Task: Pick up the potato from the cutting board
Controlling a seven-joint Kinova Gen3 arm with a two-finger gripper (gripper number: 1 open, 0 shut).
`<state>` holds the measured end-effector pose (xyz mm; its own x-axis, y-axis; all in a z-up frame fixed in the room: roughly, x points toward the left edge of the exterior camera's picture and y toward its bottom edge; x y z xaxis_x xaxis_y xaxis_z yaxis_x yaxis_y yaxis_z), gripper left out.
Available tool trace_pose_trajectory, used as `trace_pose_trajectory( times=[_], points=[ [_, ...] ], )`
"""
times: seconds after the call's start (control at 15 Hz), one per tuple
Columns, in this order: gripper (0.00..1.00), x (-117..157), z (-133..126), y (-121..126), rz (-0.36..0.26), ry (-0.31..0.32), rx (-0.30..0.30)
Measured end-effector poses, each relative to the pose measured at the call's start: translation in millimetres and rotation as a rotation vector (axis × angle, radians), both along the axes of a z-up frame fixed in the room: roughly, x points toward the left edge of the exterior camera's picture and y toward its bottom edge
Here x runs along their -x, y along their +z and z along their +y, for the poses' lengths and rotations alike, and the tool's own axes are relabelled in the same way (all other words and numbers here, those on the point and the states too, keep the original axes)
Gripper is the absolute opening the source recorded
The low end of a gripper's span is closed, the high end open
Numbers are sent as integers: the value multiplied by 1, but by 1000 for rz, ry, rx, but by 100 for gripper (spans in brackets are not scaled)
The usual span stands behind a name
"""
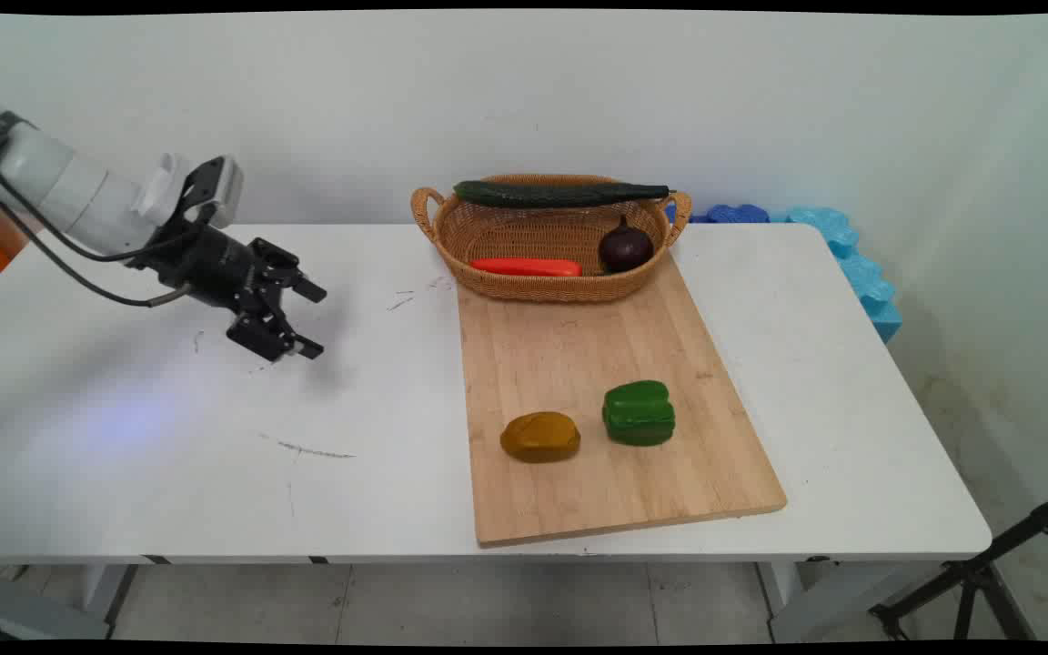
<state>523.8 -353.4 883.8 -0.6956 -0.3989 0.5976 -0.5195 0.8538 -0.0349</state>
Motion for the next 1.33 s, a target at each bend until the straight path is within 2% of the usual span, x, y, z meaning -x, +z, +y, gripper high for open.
trace_pose_trajectory(
  times=[0.73, 1.33],
  points=[
    [100, 86, -19, 15, 53, -134, -33],
    [100, 162, -24, 1, 103, -211, -71]
  ],
)
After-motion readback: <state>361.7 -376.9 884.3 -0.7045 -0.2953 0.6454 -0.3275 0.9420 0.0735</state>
